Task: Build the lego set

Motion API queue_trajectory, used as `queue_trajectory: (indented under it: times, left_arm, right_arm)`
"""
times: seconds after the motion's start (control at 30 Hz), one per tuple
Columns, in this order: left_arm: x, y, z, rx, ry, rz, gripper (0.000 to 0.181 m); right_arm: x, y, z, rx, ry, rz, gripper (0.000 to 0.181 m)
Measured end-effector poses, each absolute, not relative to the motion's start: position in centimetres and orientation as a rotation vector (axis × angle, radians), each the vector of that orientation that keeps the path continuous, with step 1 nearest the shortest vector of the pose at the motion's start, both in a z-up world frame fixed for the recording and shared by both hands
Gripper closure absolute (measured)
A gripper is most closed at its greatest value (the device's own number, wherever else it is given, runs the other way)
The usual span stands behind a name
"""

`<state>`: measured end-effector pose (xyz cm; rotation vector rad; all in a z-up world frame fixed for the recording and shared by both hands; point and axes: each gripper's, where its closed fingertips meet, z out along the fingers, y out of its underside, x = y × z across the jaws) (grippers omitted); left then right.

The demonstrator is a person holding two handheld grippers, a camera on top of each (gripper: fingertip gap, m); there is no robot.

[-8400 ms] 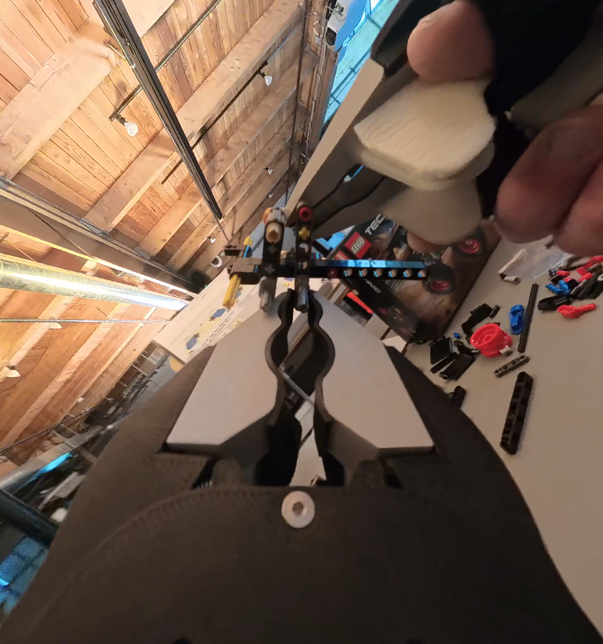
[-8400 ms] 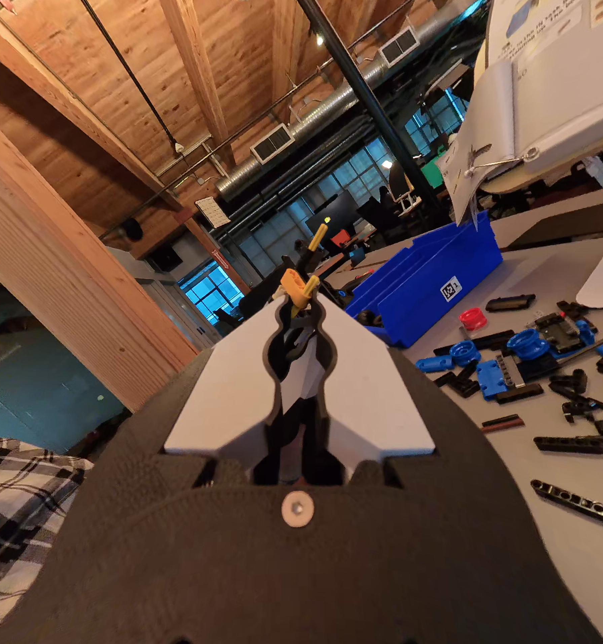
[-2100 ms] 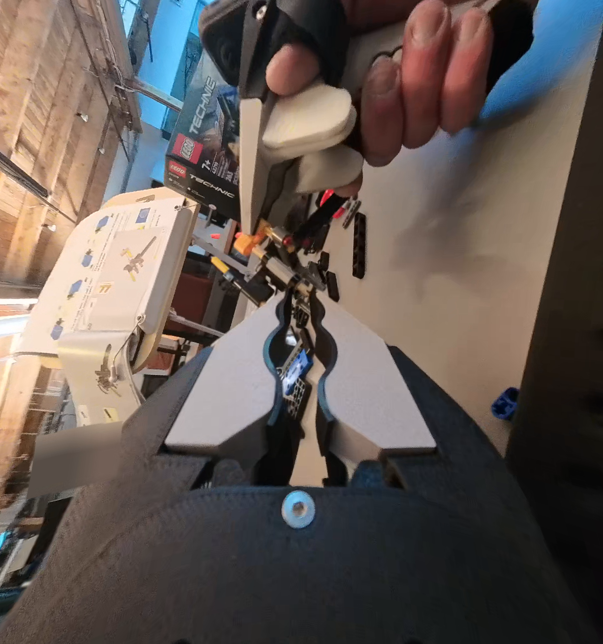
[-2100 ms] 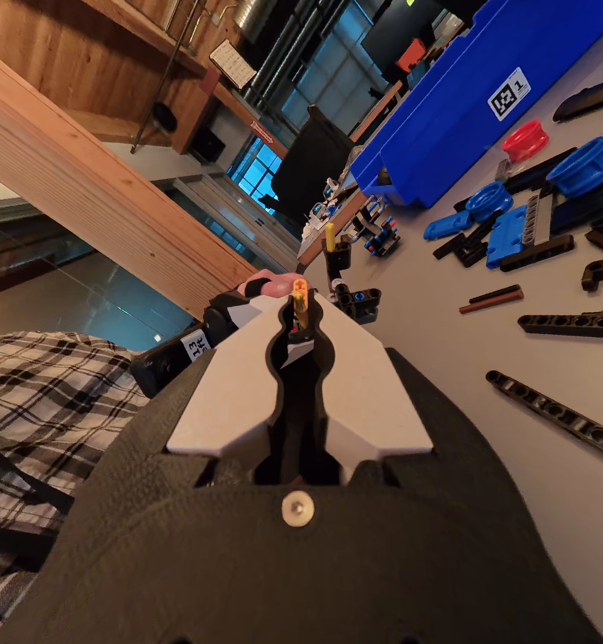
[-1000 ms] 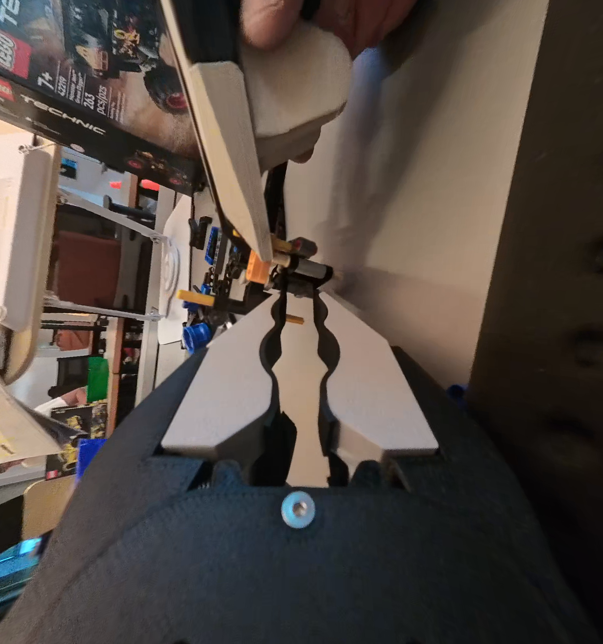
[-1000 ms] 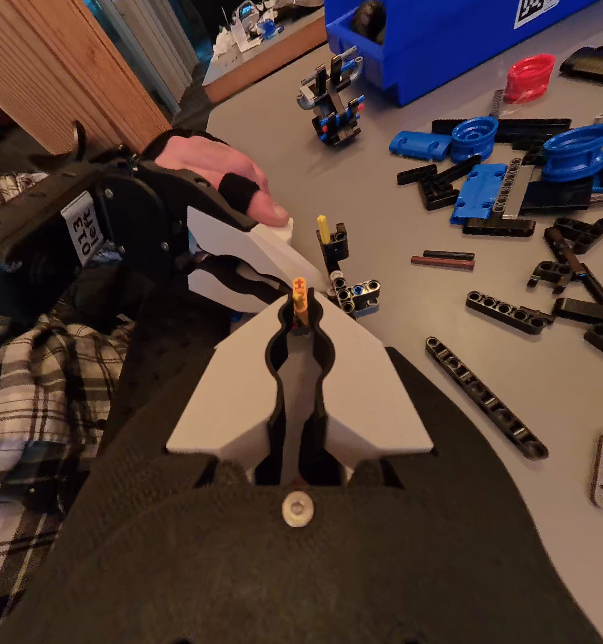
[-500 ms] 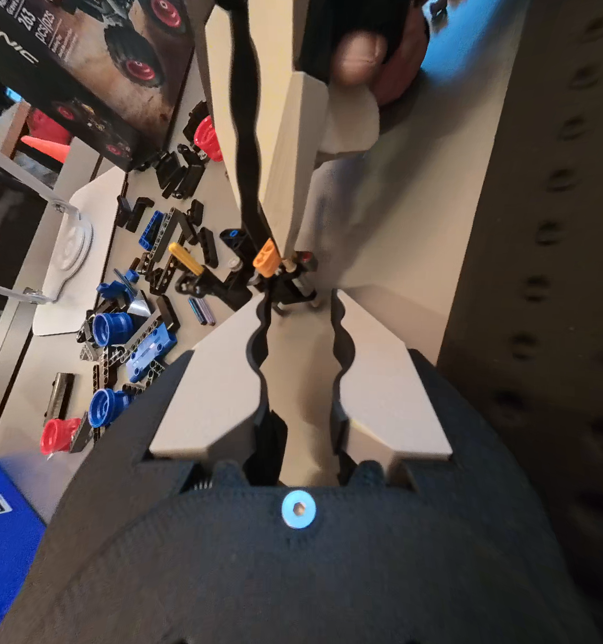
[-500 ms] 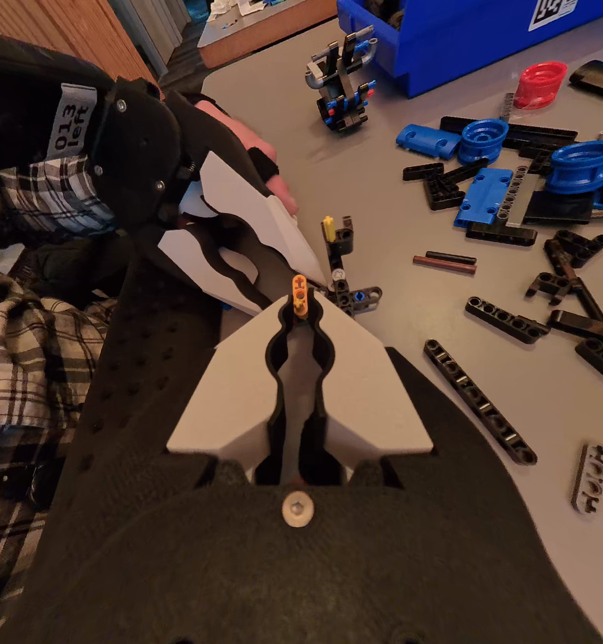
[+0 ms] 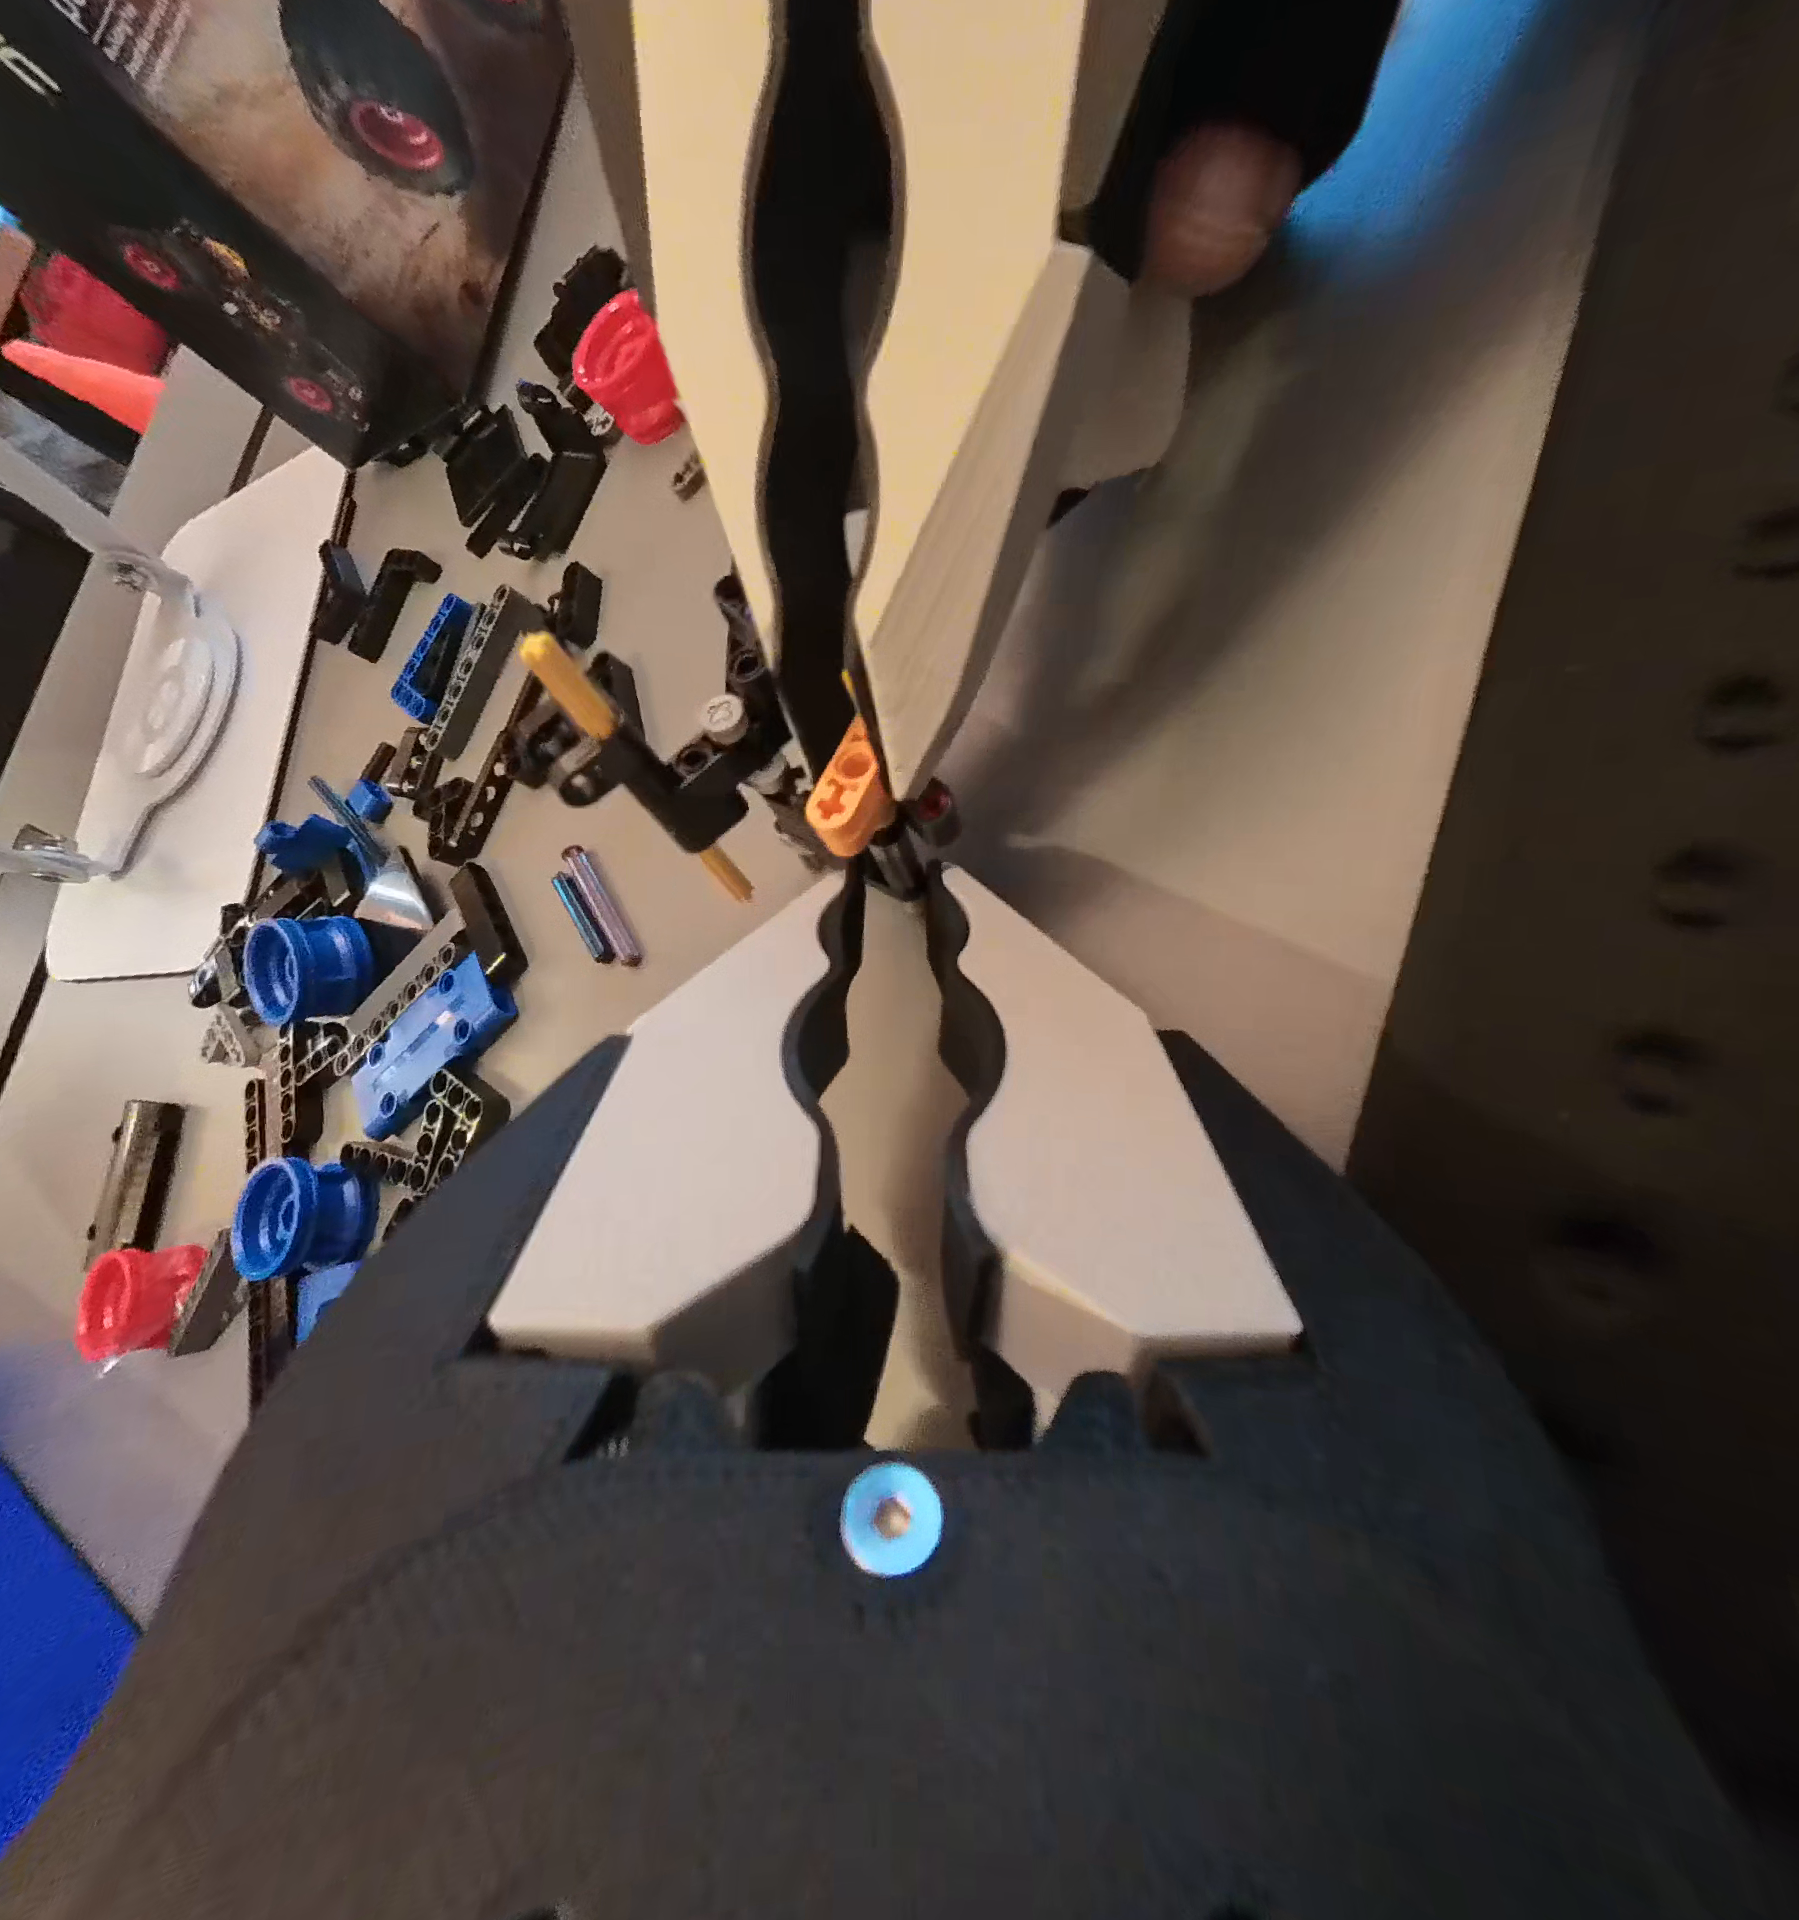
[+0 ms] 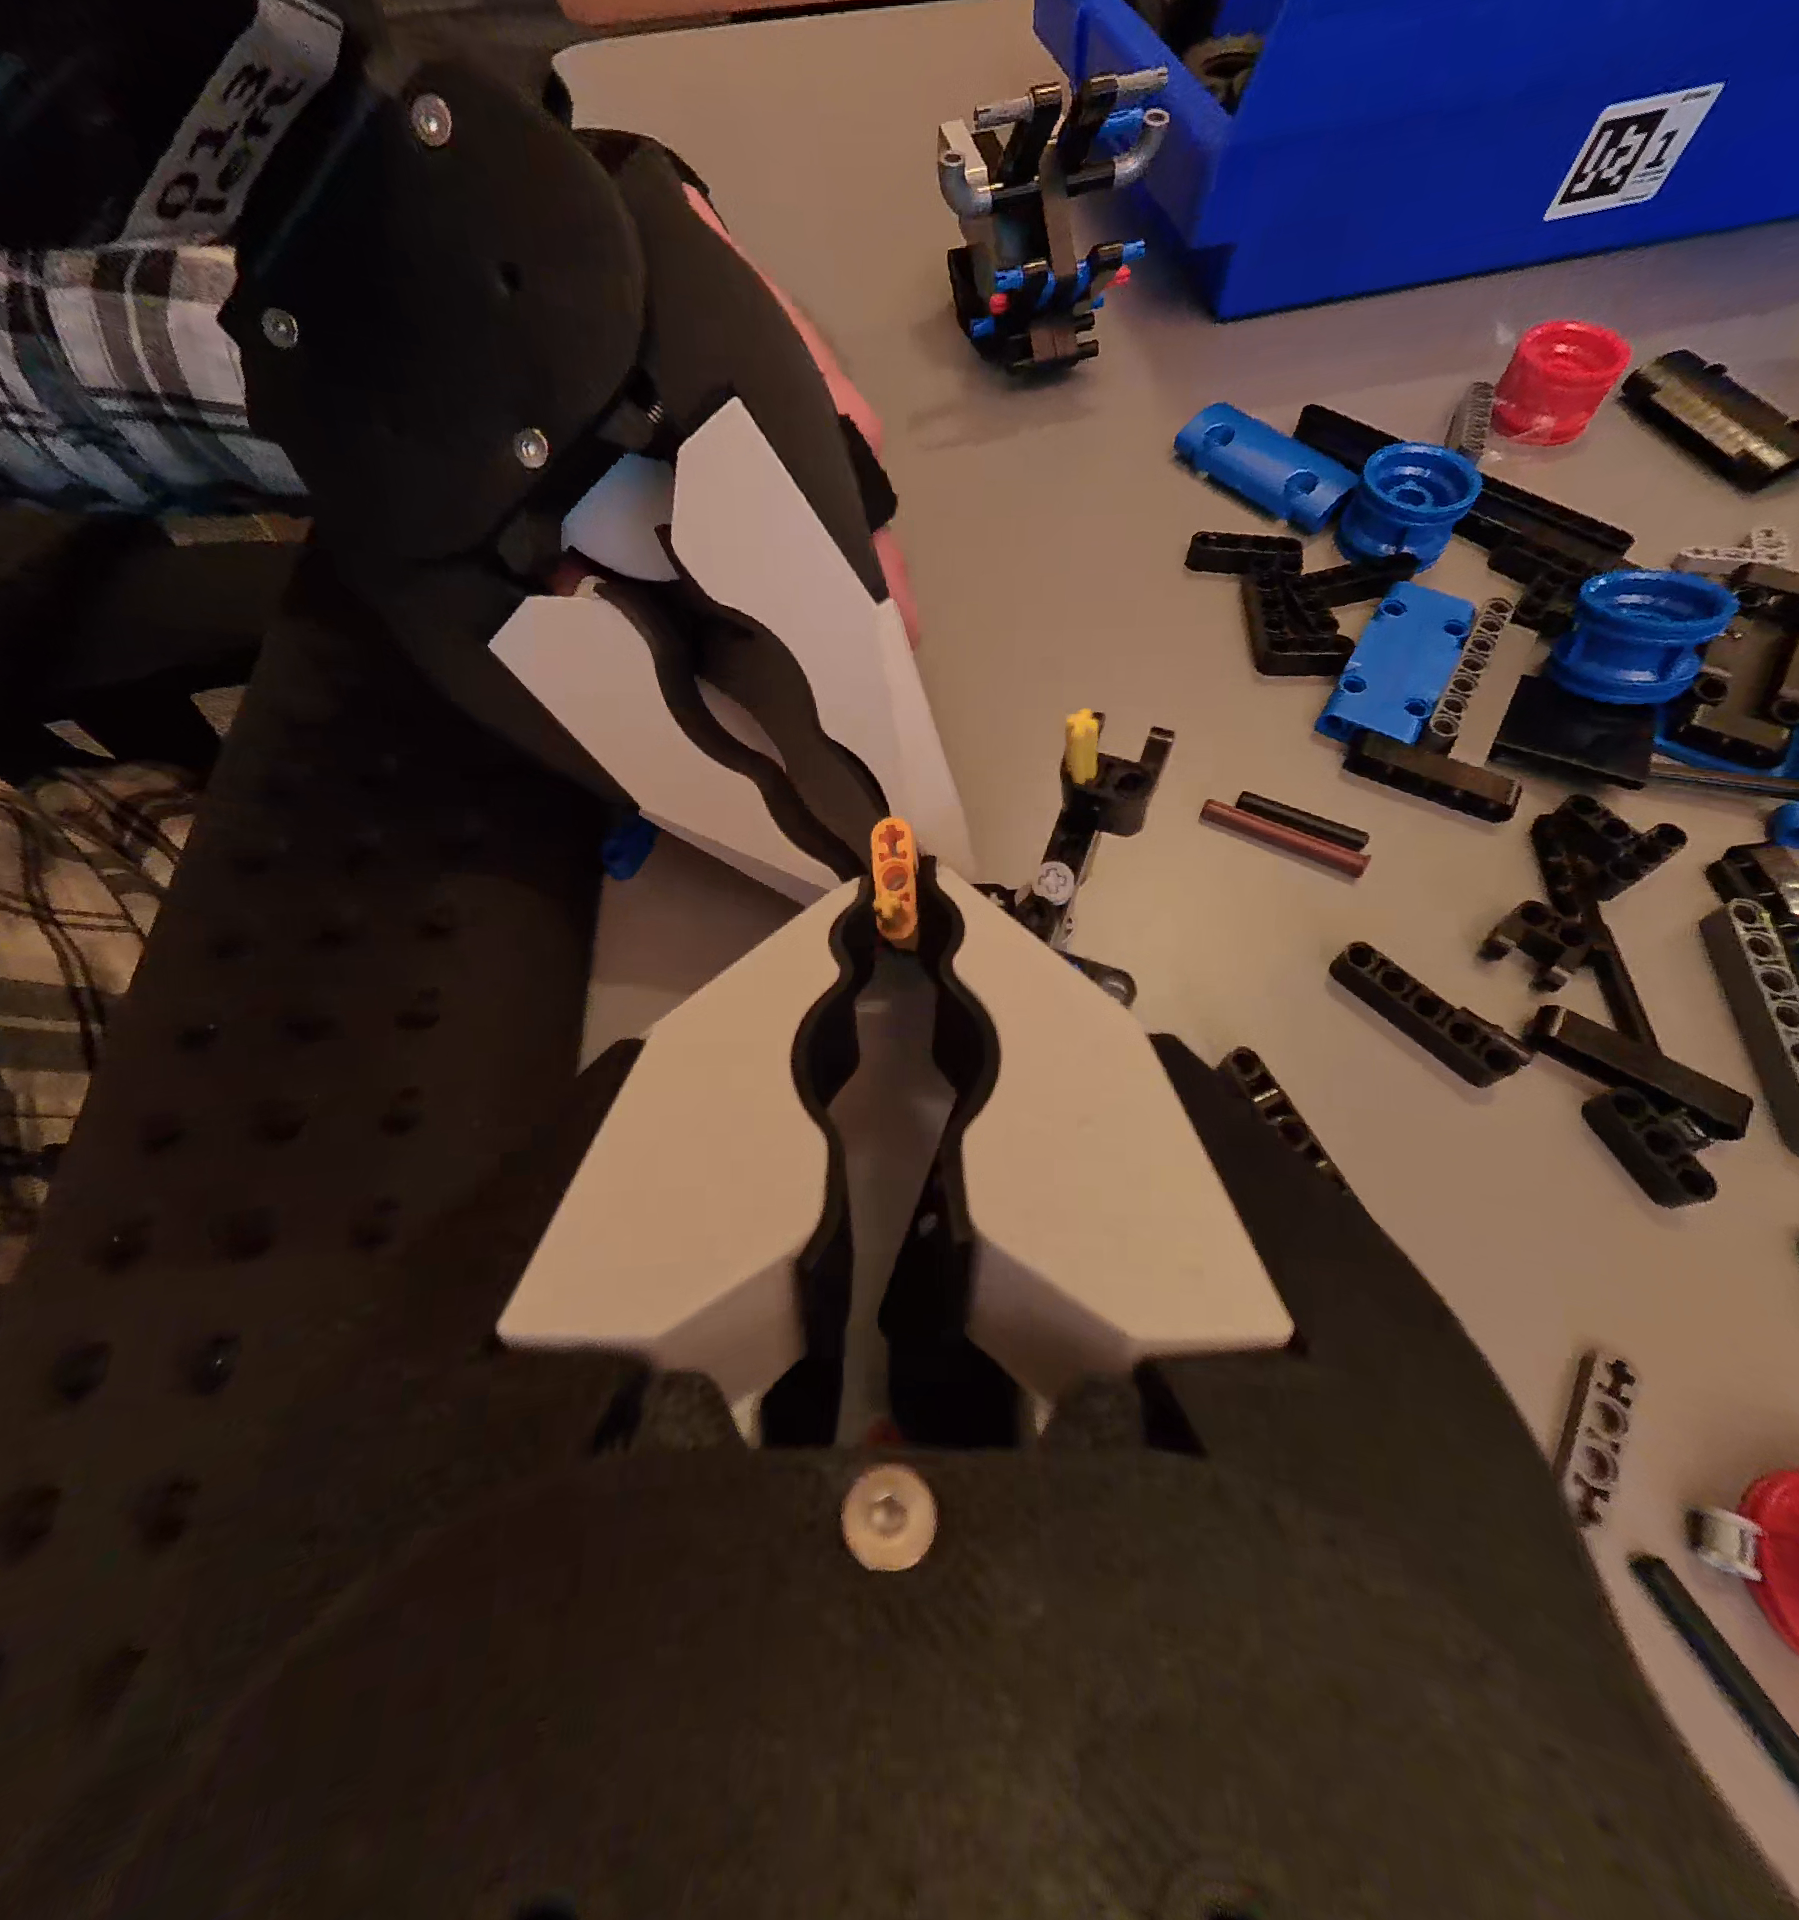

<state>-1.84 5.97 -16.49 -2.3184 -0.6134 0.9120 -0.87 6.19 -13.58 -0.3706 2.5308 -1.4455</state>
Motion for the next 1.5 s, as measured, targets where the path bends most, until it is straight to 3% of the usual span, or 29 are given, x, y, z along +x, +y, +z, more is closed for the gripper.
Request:
queue_trajectory:
  times: [1.5]
  left_arm:
    - [-4.7,6.3,-16.7,-2.300,-0.558,0.789,0.175]
  right_arm:
    - [-4.2,6.2,-14.4,-0.236,2.807,-1.438,0.175]
